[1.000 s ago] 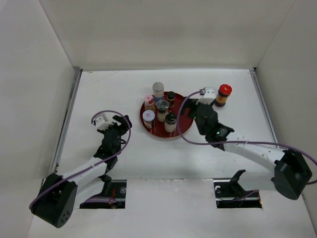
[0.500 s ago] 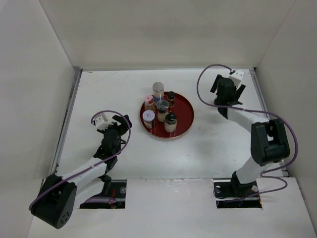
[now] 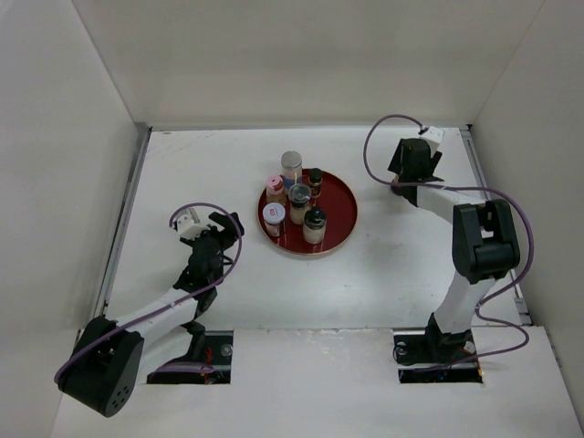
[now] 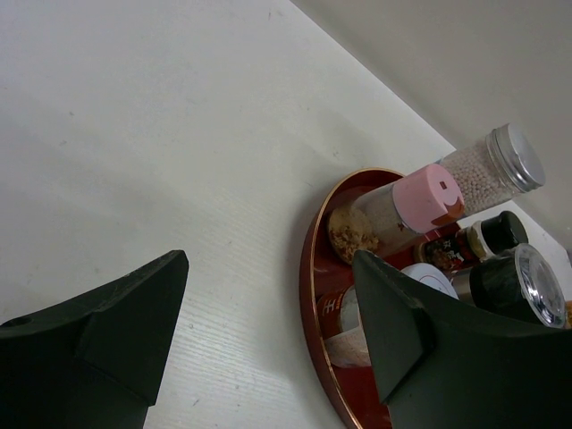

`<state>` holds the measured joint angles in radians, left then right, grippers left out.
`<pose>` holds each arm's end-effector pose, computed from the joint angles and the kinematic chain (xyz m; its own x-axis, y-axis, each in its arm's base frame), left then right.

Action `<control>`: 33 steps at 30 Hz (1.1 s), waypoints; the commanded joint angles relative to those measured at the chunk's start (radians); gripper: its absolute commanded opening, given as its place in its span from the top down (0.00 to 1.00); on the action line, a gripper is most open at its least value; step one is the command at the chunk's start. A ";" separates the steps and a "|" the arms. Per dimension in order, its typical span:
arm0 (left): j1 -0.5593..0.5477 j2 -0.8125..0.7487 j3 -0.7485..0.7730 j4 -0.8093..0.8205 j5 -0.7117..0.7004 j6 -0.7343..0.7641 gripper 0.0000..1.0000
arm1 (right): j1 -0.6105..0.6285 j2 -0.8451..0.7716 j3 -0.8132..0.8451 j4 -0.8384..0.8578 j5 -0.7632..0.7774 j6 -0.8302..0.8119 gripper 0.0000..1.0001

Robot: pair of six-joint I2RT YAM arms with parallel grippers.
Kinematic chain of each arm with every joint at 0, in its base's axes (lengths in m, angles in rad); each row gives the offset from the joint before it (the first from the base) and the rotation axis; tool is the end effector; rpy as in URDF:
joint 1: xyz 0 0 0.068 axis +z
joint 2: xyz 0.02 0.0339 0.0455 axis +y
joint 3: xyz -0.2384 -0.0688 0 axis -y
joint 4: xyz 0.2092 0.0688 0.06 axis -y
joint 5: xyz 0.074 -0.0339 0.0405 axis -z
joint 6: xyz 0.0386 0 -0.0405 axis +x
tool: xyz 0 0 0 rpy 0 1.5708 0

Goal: Organize the condiment bottles

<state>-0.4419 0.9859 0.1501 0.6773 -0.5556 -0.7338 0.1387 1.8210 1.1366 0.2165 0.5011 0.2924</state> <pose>0.1702 -0.0580 0.1805 -0.0340 -0.6134 -0.7891 -0.1754 0.7809 -0.5995 0.3743 0.0335 0.2101 -0.3403 0.2078 -0.9171 0.4193 0.9065 0.0498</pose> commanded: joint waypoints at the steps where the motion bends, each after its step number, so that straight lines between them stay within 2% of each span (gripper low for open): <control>1: 0.004 -0.003 0.012 0.056 0.011 -0.010 0.27 | 0.003 -0.014 0.025 0.034 -0.007 0.019 0.39; 4: -0.001 -0.006 0.012 0.056 0.013 -0.010 0.27 | 0.011 -0.072 -0.011 0.067 0.027 0.011 0.52; 8: 0.002 0.002 0.014 0.056 0.013 -0.010 0.27 | 0.064 -0.190 -0.038 0.087 0.025 0.014 0.54; 13: 0.004 -0.003 0.014 0.054 0.013 -0.010 0.27 | 0.198 -0.281 -0.046 0.098 0.005 -0.006 0.52; 20: 0.002 0.016 0.026 0.044 0.013 -0.010 0.24 | 0.360 -0.221 -0.009 0.107 -0.033 -0.009 0.51; 24: -0.005 0.037 0.048 0.021 0.013 -0.006 0.18 | 0.396 -0.157 0.025 0.118 -0.045 -0.013 0.51; 25: -0.002 0.045 0.052 0.015 0.013 -0.004 0.14 | 0.399 -0.141 0.029 0.121 -0.047 -0.013 0.51; 27: -0.001 0.057 0.065 -0.007 0.019 -0.004 0.00 | 0.411 -0.111 0.035 0.121 -0.052 -0.013 0.51; 31: 0.007 0.065 0.071 -0.016 0.013 0.001 0.00 | 0.428 -0.071 0.026 0.130 -0.049 -0.013 0.47; 33: 0.013 0.060 0.071 -0.019 0.013 0.002 0.00 | 0.437 -0.062 0.020 0.132 -0.042 -0.015 0.38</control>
<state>-0.4385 1.0512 0.1833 0.6434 -0.5442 -0.7368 0.5560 1.7706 1.0992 0.2123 0.4404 0.2794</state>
